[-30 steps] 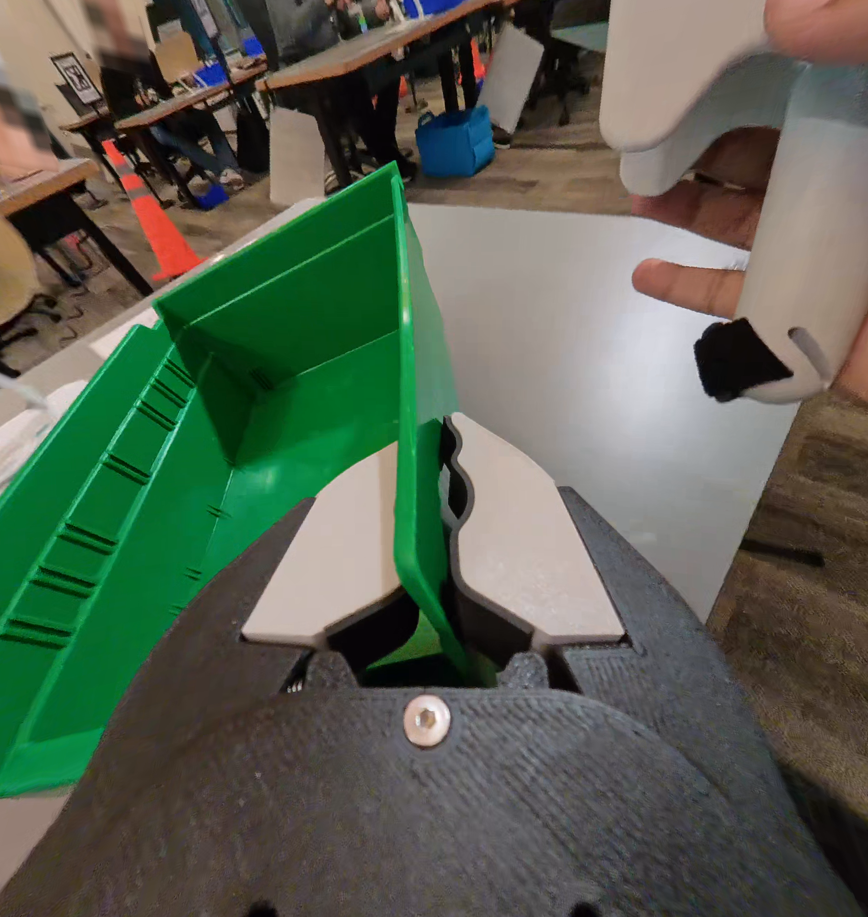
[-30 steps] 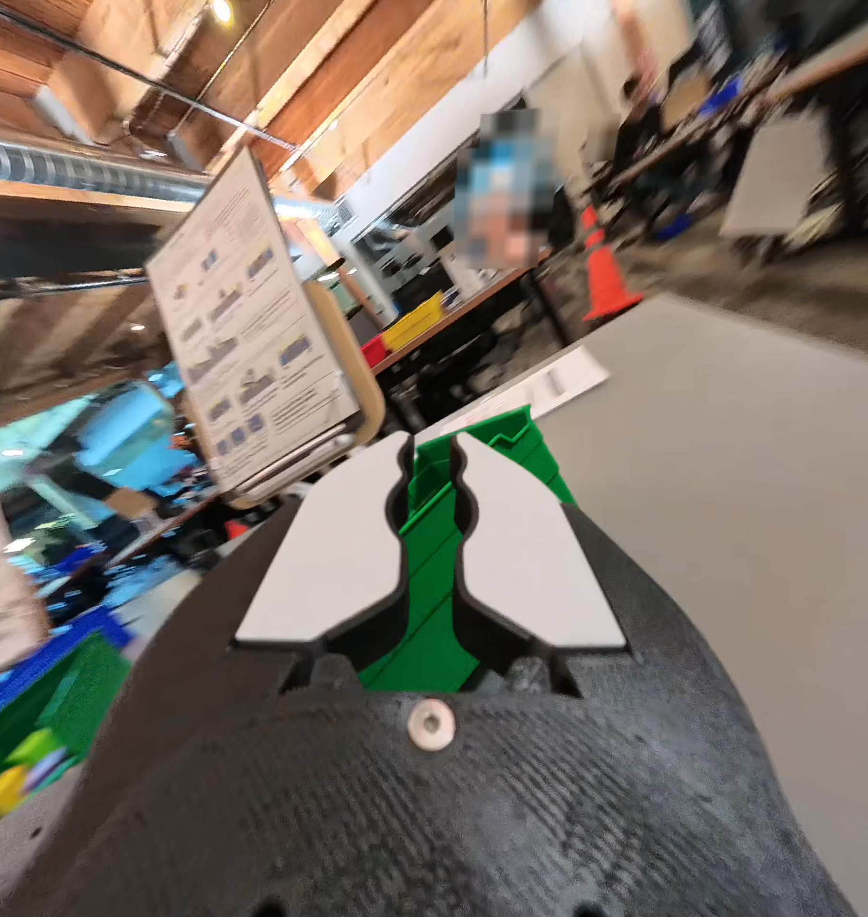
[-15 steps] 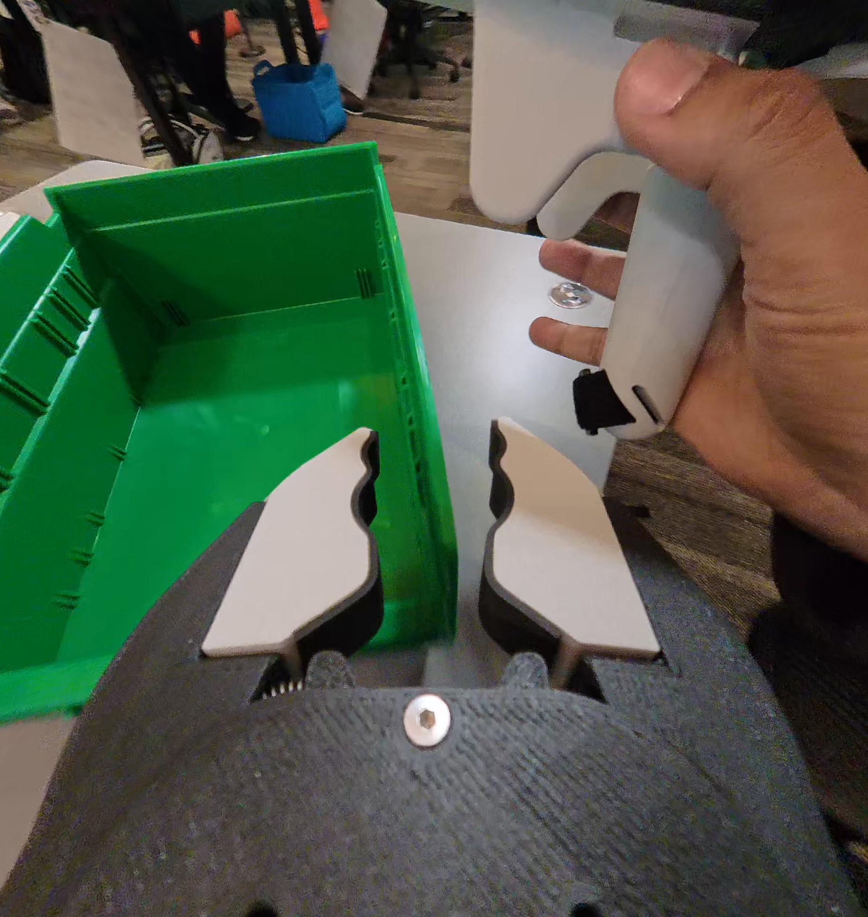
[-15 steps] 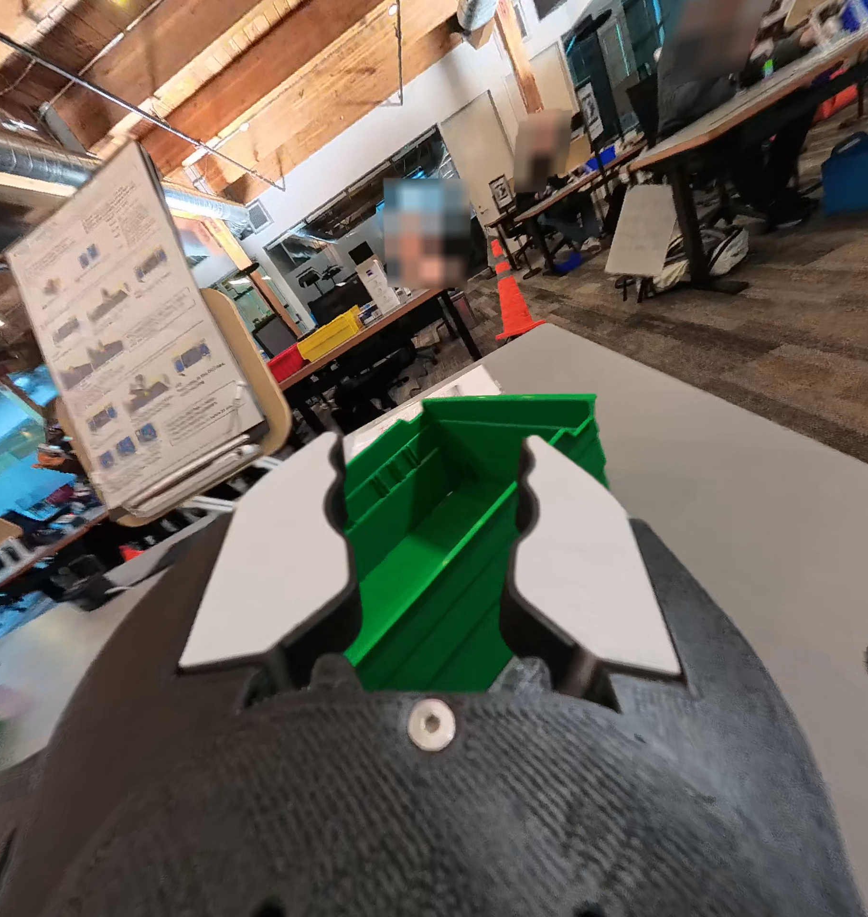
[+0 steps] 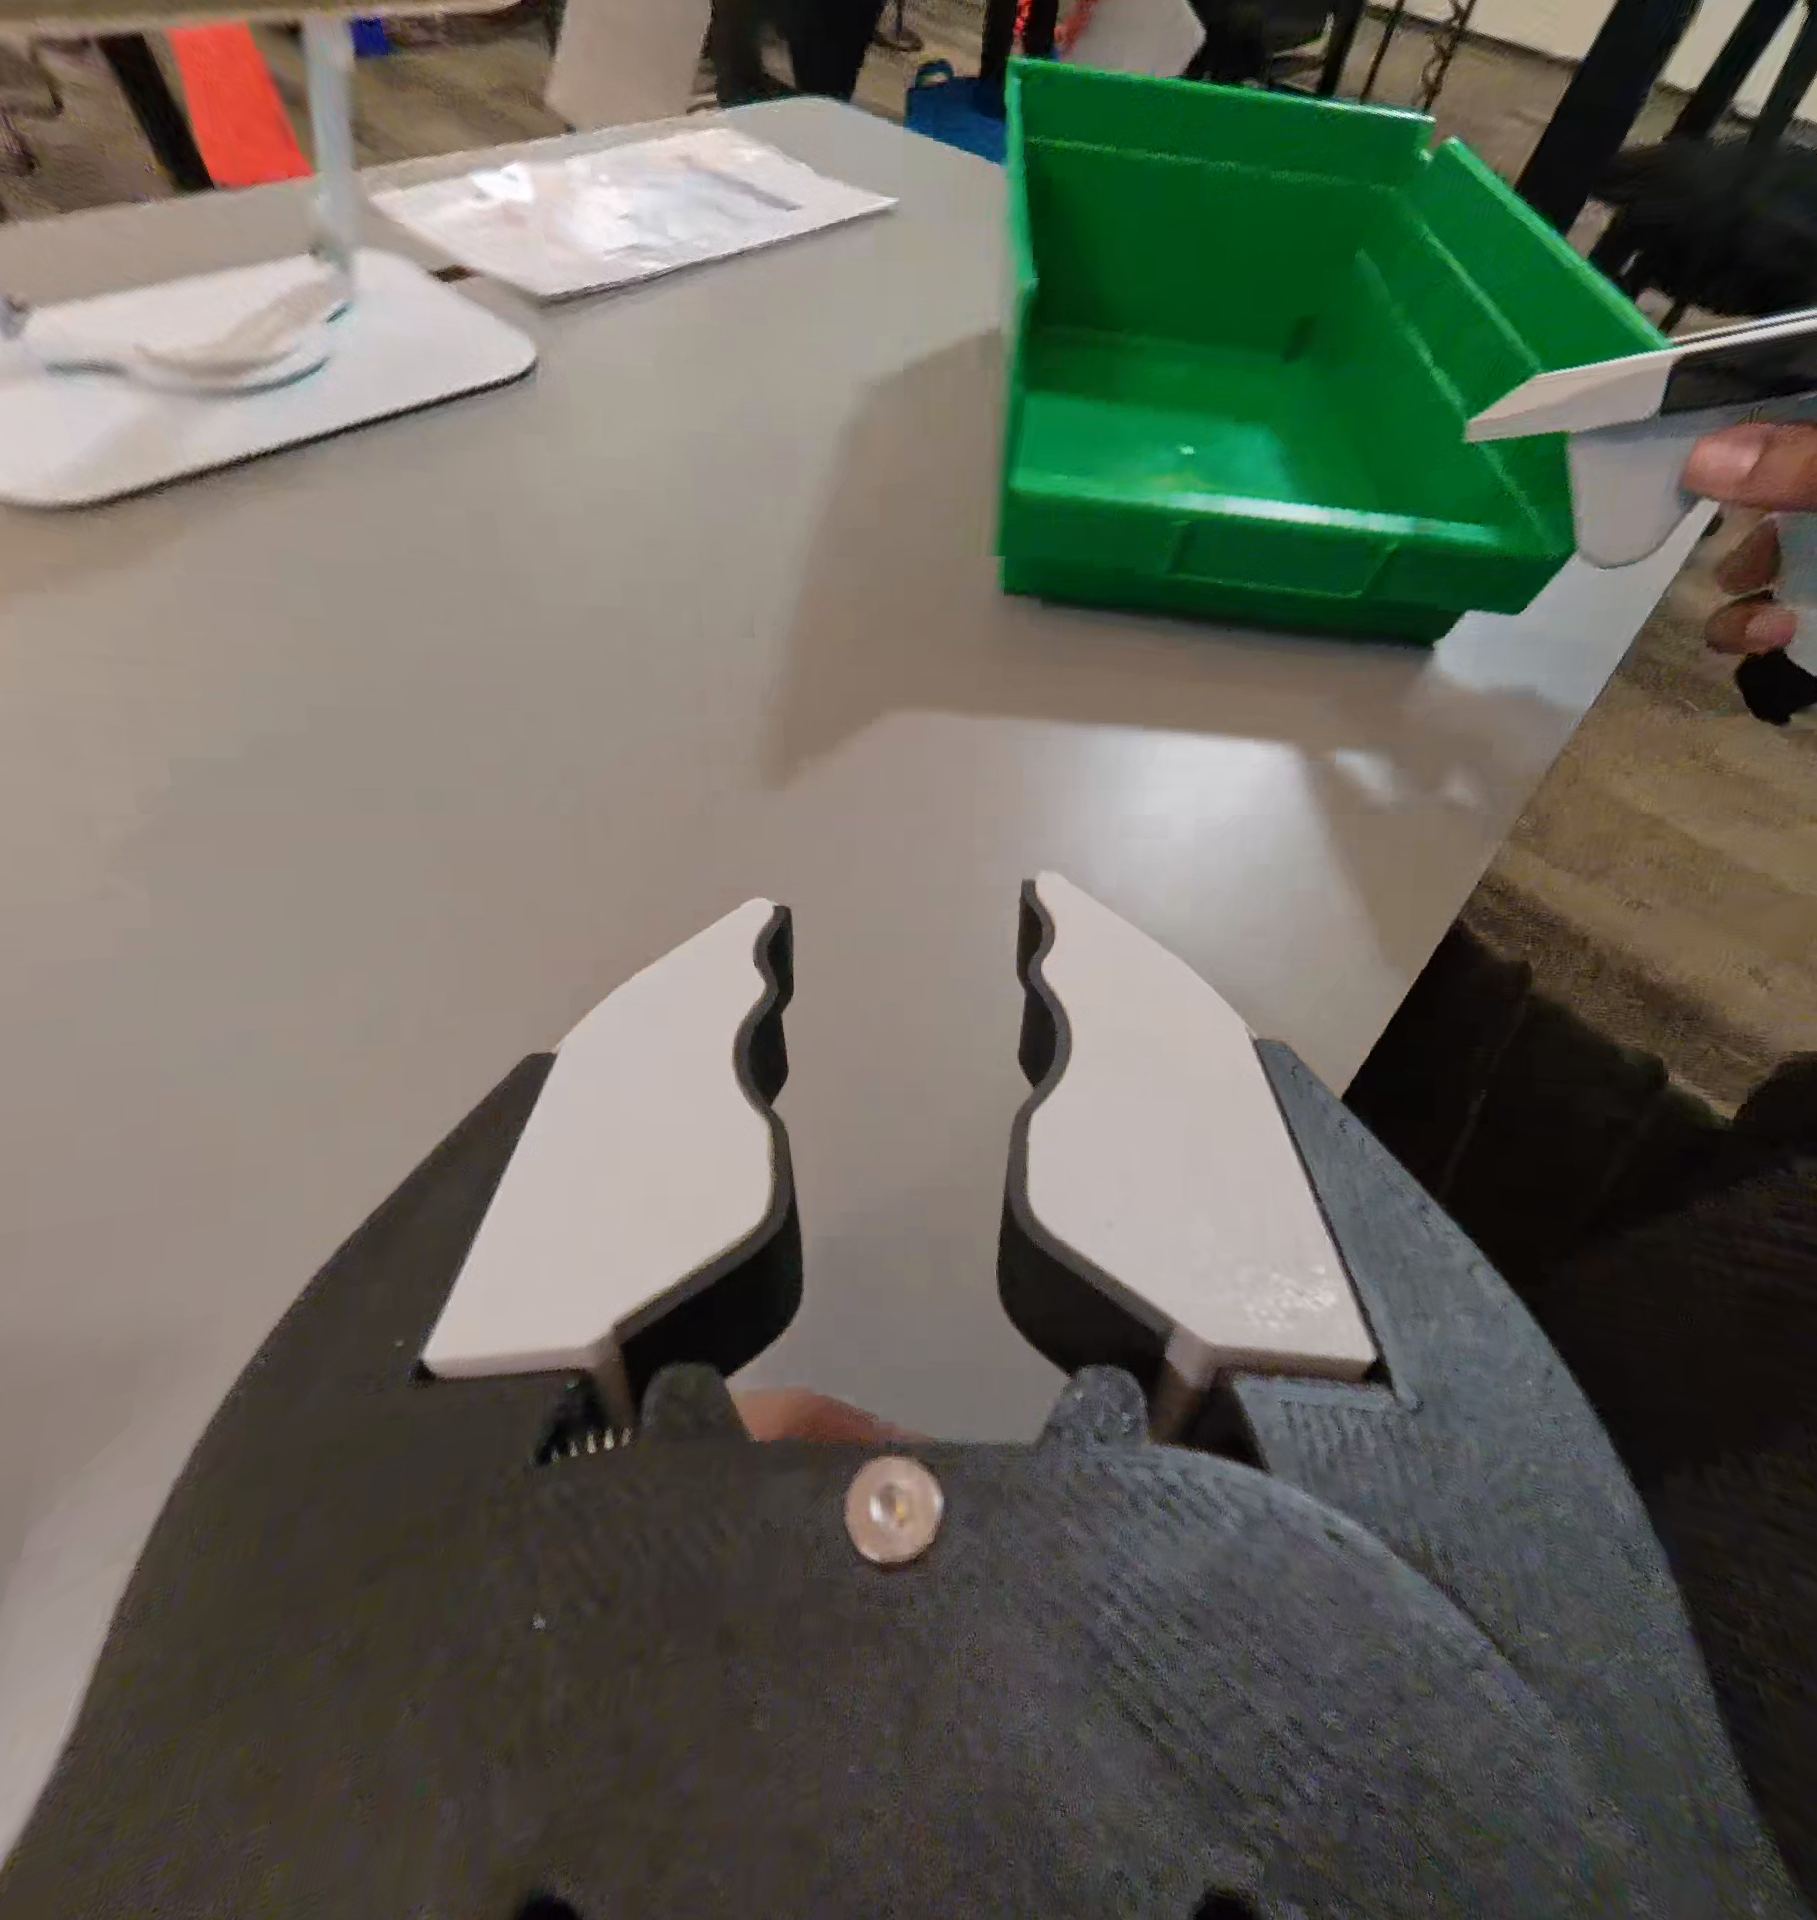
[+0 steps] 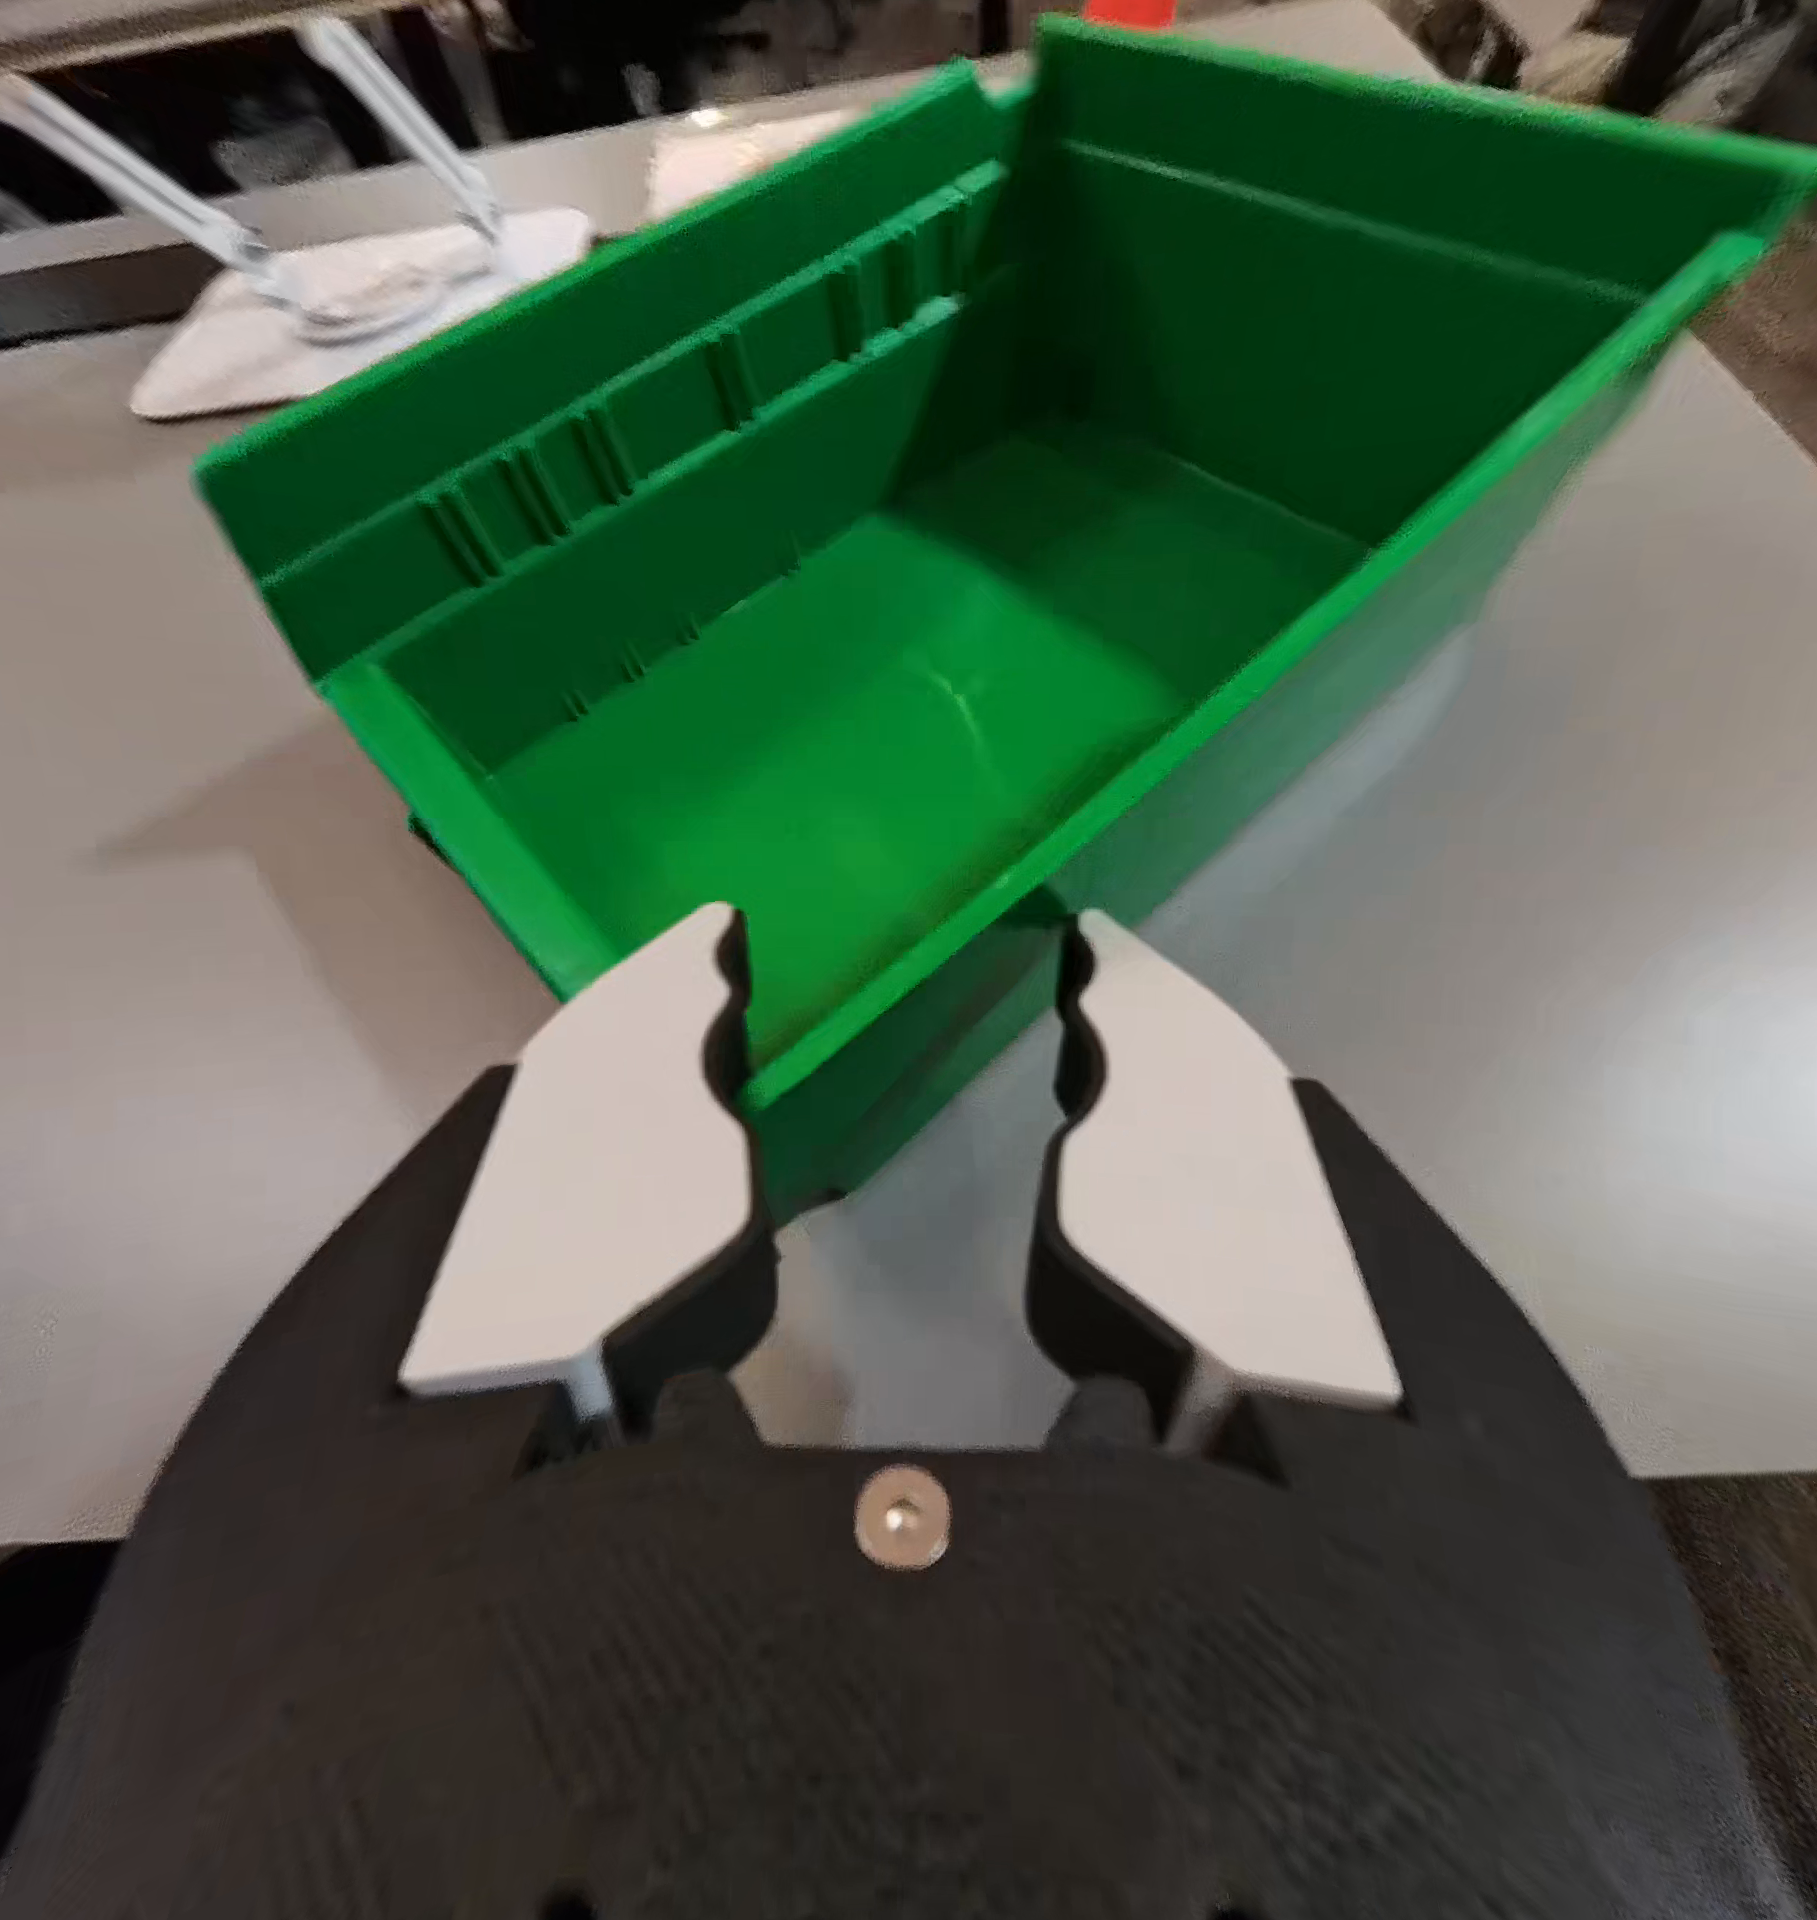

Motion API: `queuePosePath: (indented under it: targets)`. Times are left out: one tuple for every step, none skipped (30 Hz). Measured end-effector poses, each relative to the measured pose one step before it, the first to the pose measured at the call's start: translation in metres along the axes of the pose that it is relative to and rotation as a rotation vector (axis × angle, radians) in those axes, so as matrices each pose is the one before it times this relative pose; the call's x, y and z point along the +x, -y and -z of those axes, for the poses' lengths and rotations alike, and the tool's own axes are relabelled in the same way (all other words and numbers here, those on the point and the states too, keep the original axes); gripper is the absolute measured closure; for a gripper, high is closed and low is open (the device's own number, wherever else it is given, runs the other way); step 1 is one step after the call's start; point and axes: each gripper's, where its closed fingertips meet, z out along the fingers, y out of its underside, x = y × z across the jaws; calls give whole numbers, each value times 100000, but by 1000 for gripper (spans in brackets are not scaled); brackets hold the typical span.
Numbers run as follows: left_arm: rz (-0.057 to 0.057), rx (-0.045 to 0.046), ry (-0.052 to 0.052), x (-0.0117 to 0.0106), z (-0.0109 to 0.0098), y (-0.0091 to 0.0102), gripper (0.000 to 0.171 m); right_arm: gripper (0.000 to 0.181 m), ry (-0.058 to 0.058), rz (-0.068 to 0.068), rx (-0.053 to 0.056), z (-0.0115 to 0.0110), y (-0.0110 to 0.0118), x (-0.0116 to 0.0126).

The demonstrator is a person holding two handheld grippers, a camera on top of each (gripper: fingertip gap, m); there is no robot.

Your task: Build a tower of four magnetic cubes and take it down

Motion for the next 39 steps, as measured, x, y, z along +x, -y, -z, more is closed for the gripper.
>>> queuePosePath:
  targets:
    - [1783, -1251, 600, -848, 376, -532, 127, 131, -1604, -1080, -1428, -182, -15, 1064]
    - [1209, -1448, 2105, -975, 197, -484, 126, 140, -2243, -600, -19, -120, 160, 1234]
    - [1262, -686, 1545, -770, 48, -335, 126, 148, -3100, -1337, 342, -134, 192, 1374]
    - [1390, -242, 264, -459, -61, -197, 126, 154, -3167, -1564, 457, -263, 224, 1357]
    - [1337, -720, -146, -271, -79, -199, 126, 159, -2444, -1074, 543, -407, 310, 1195]
    - [1836, -481, -477, -84, -75, -87, 127, 164, -1424, -1500, 394, -471, 437, 982]
    - [2844, 871, -438, 27, -105, 180, 128, 168, -747, -1217, 234, -592, 519, 822]
    - [3948, 2106, -173, 124, -131, 469, 131, 172, -970, -431, 200, -694, 587, 787]
    - [4264, 2638, -481, 279, -180, 691, 133, 175, -1423, -453, 50, -806, 614, 778]
    - [2743, 3278, -472, 324, -282, 860, 134, 176, -1384, -1140, 16, -902, 626, 700]
    - [1485, 2985, 1152, 84, -433, 830, 137, 176, -1027, -1935, 175, -981, 623, 534]
    - [847, 2332, 1640, -39, -549, 735, 137, 176, -274, -2161, 508, -964, 590, 299]
    - [-743, 616, 58, 127, -530, 482, 136, 176, 1105, -1897, 1165, -916, 553, 22]
    - [-3766, -1380, -791, 163, -292, 98, 135, 176, 3361, 266, 685, -783, 411, -291]
    - [-7319, -3507, -71, 27, 113, -433, 133, 176, 3608, 3781, -594, -459, 217, -327]
    - [-9299, -4130, 2819, -353, 529, -1063, 130, 176, 2153, 5518, -926, -133, 99, -148]
    - [-7462, -775, 6518, -814, 742, -1052, 129, 176, 1400, 3369, 28, 18, 60, -38]
    - [-5212, 3527, 7330, -996, 771, -55, 135, 176, 942, -485, 168, 44, -14, -19]
    - [-4349, 4410, 4485, -805, 616, 1031, 138, 176, -178, -218, -1002, 31, -23, -40]
    - [-1908, 5558, 1291, -563, 307, 1445, 142, 176, -1824, 2528, -461, 0, 22, 36]
    - [-528, 6534, -206, -549, -31, 1049, 147, 176, -1588, 1388, 1135, 19, 75, 35]
    - [1101, 3365, 303, -732, -275, 164, 146, 176, 52, -370, 1427, 81, 37, 12]
    - [3901, -2318, -461, -530, -282, -454, 144, 176, 783, 9, 814, 236, -91, 20]
    - [5904, -4381, -2971, 78, -146, -404, 139, 176, 420, 908, 583, 463, -166, 133]
    - [7533, -2128, -3588, 496, -4, -71, 137, 176, -198, 1379, 823, 556, -182, 295]
    - [6544, 910, -4636, 847, 99, 98, 135, 175, -338, 1311, 1655, 516, -85, 388]
    - [2946, 2464, -3712, 761, 130, -50, 134, 176, 286, 131, 1964, 338, -17, 316]
    - [-1263, 1274, -236, 228, 106, -438, 134, 175, 723, -1203, 905, 107, -20, 187]
    - [-3877, -789, 2753, -242, 69, -487, 135, 175, 68, -795, -22, -66, 24, 130]
    - [-4729, -1853, 2254, -222, 17, -200, 135, 175, -714, 108, -516, -150, 58, 128]
    - [-4113, -563, 1116, -141, -14, 126, 134, 175, -1202, 102, -654, -147, 65, 164]
    - [-2195, 745, 1287, -223, -23, 270, 135, 175, -1193, -428, -1117, -103, 37, 171]
    - [-208, 519, 523, -169, -23, 320, 135, 175, -460, -104, -1259, -47, 13, 127]
    - [1325, 440, -476, -71, 12, 287, 135, 175, 44, 544, -207, -29, 8, 115]
    - [2725, 289, 135, -157, 44, 89, 136, 175, 735, 218, 1090, -47, 24, 99]
    - [3804, -1268, 476, -189, 69, -307, 136, 176, 2409, -778, 1229, -24, 29, 5]
    - [4018, -3614, 563, -202, 43, -703, 137, 175, 3637, -1113, 710, 2, -2, -21]
    - [3395, -3179, -1013, 31, 26, -666, 137, 175, 2630, -755, 658, -7, 18, 121]
    - [2760, -1046, -1839, 211, 18, -326, 138, 175, 413, -224, 427, 33, 36, 319]
